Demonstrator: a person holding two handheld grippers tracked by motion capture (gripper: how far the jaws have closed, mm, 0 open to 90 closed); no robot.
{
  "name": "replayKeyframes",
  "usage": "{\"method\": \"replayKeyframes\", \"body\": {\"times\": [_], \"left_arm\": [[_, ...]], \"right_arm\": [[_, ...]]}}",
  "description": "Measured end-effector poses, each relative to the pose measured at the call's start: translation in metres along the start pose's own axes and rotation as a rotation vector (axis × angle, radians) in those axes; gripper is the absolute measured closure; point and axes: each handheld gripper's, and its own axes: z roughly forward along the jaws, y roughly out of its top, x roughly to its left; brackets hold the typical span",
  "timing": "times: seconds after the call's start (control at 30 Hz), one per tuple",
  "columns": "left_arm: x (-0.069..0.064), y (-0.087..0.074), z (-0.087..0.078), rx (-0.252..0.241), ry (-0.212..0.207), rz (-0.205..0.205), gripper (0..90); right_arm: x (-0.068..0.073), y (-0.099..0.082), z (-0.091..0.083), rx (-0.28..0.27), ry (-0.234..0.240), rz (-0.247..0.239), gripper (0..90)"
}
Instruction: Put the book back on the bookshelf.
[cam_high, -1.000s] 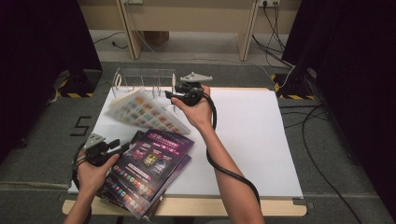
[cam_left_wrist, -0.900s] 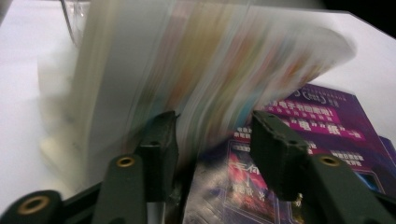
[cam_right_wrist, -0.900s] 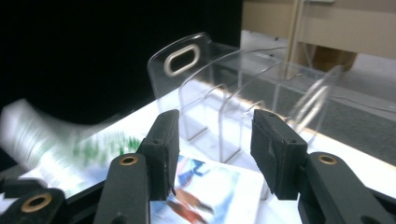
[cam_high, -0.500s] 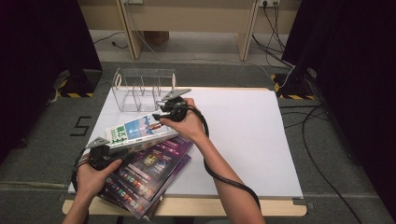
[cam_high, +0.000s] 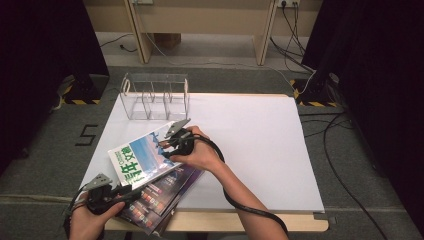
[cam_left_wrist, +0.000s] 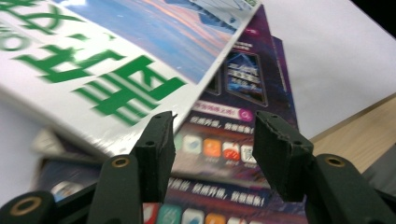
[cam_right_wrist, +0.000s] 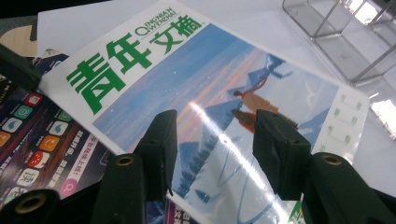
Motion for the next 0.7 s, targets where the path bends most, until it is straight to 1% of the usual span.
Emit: {"method": "replayKeyframes", "body": {"times": [0.03,0.07,0.1,0.13,0.17,0.2,0.27,0.33,0.37,0.43,0.5,0.53,0.57,0.6,0.67,0.7], "left_arm": [[0.001,-0.001,-0.004,-0.010,0.022,0.001,47.8],[0.003,-0.003,-0.009,-0.025,0.054,-0.011,48.0],[0.006,-0.005,-0.013,-0.029,0.082,-0.020,48.0],[0.008,-0.007,-0.015,-0.027,0.114,-0.024,47.8],[0.012,-0.010,-0.017,-0.028,0.141,-0.032,47.2],[0.014,-0.013,-0.018,-0.025,0.159,-0.045,46.4],[0.016,-0.018,-0.018,-0.029,0.166,-0.068,45.4],[0.015,-0.021,-0.014,-0.041,0.176,-0.066,45.7],[0.014,-0.021,-0.011,-0.037,0.179,-0.060,46.1],[0.009,-0.022,-0.005,-0.033,0.158,-0.061,46.2],[0.006,-0.024,0.001,-0.022,0.149,-0.062,46.6],[0.006,-0.024,0.004,-0.013,0.153,-0.070,47.0],[0.006,-0.025,0.007,-0.013,0.159,-0.079,47.4],[0.006,-0.025,0.009,-0.013,0.164,-0.084,48.1],[0.006,-0.025,0.011,-0.011,0.184,-0.076,49.7],[0.006,-0.025,0.011,-0.009,0.185,-0.075,50.8]], "right_arm": [[0.000,-0.002,-0.001,0.003,0.002,0.022,50.3],[-0.003,-0.005,-0.002,0.005,-0.003,0.031,50.4],[-0.007,-0.010,-0.004,-0.004,-0.021,0.058,50.4],[-0.011,-0.014,-0.005,0.004,-0.033,0.079,50.4],[-0.015,-0.018,-0.007,0.010,-0.051,0.085,50.4],[-0.019,-0.023,-0.008,0.021,-0.063,0.110,50.4],[-0.027,-0.032,-0.011,0.039,-0.071,0.121,50.4],[-0.033,-0.040,-0.012,0.055,-0.078,0.145,50.3],[-0.035,-0.043,-0.013,0.069,-0.079,0.157,50.1],[-0.038,-0.049,-0.013,0.077,-0.080,0.184,50.0],[-0.041,-0.053,-0.014,0.078,-0.071,0.213,49.6],[-0.042,-0.054,-0.014,0.082,-0.059,0.226,49.6],[-0.043,-0.056,-0.013,0.079,-0.059,0.235,49.5],[-0.044,-0.057,-0.013,0.090,-0.057,0.238,49.6],[-0.044,-0.059,-0.011,0.089,-0.051,0.249,49.7],[-0.044,-0.060,-0.011,0.091,-0.049,0.246,49.7]]}}
